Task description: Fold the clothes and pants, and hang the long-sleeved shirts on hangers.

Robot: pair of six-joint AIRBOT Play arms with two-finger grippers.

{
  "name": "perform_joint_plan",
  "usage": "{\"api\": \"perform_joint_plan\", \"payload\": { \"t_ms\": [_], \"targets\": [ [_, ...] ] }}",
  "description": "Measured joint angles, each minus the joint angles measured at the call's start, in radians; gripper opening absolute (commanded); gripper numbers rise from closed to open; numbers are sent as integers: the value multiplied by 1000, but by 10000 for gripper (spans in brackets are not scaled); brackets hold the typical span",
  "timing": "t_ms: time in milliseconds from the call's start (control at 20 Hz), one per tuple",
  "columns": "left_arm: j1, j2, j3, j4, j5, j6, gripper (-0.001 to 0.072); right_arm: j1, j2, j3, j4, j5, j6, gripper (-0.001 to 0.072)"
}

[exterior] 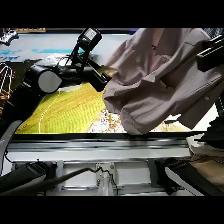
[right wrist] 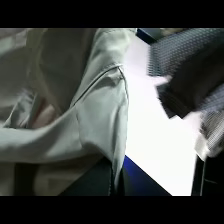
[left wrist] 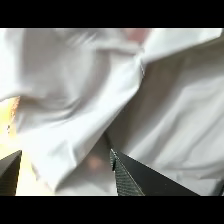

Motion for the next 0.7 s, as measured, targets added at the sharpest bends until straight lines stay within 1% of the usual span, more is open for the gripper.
{"api": "perform_joint_plan", "payload": {
  "t_ms": [150,250,300,350,500,700],
  "targets": [
    [-4,0,0,18,-50,-22,585,0,4,0,-66,-6,48,29],
    [-6,0,0,25,-90,-47,579,0,5,0,-157,-23,94,29],
    [-6,0,0,29,-111,-64,535,-2,5,0,-212,-30,123,29],
    [-6,0,0,29,-126,-81,528,-8,5,0,-266,-41,154,29],
    [-6,-1,0,38,-166,-143,528,-69,5,0,-416,-97,288,29],
    [-5,-3,0,126,-209,-216,528,-200,5,12,-534,-137,452,29]
  ]
}}
